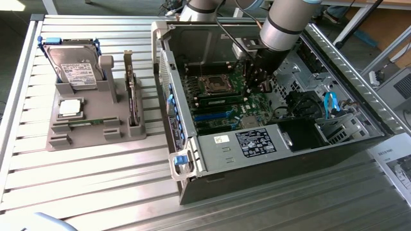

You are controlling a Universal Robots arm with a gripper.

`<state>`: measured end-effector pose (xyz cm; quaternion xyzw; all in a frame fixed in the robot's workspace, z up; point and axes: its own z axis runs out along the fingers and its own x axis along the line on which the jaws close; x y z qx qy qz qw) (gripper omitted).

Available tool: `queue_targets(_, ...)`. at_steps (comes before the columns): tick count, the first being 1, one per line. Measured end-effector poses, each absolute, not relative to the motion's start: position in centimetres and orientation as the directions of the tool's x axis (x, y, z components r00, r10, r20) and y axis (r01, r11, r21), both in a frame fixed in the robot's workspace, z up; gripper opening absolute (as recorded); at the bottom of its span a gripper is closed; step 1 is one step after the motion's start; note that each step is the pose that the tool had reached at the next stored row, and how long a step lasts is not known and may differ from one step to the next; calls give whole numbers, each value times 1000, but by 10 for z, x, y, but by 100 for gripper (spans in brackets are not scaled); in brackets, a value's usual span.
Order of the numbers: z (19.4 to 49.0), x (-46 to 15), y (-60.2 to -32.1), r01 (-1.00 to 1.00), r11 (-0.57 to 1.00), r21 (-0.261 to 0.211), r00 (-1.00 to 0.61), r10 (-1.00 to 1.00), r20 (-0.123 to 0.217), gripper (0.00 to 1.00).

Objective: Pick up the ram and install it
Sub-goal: 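Press down the ram until it locks into place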

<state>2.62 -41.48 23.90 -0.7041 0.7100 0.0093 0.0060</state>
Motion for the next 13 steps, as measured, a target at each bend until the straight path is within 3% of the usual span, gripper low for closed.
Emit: queue_targets(13, 238, 26, -411, -1000, 8, 5, -8, -1000, -22, 10)
